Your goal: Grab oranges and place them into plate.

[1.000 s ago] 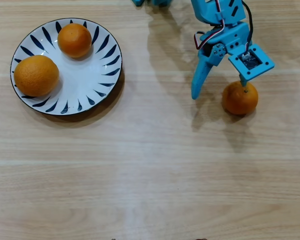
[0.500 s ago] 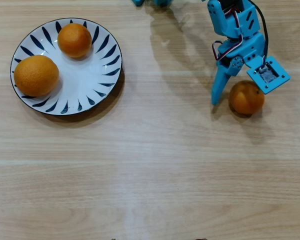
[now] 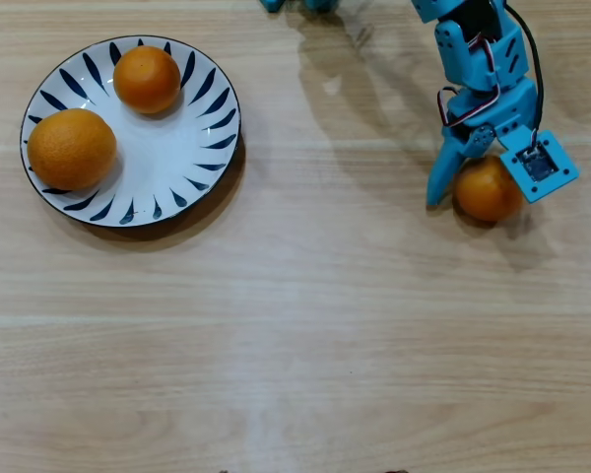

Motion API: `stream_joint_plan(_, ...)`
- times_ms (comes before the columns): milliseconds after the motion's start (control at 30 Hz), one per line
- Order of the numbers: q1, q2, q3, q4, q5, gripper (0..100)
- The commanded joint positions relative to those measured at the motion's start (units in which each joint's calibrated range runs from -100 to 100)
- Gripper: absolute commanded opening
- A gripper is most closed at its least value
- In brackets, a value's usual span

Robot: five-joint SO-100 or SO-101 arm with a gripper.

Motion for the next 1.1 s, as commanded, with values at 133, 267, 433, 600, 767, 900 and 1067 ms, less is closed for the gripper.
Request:
stream_joint_plan(133, -1.71, 4.08, -8.54, 0.00, 0.12, 47)
stream_joint_plan(267, -1.31, 4.67, -9.26, 0.09, 0.23, 47)
stream_joint_plan(433, -0.90, 4.67, -8.72, 0.34, 0.23, 40)
stream_joint_plan(600, -0.42, 4.67, -8.63, 0.52, 0.23, 38)
stream_joint_plan(767, -0.26, 4.67, -8.63, 0.69, 0.23, 32)
stream_joint_plan(900, 0.07, 4.42, -8.54, 0.77, 0.23, 34)
stream_joint_plan(1067, 2.48, 2.05, -8.54, 0.86, 2.11, 34)
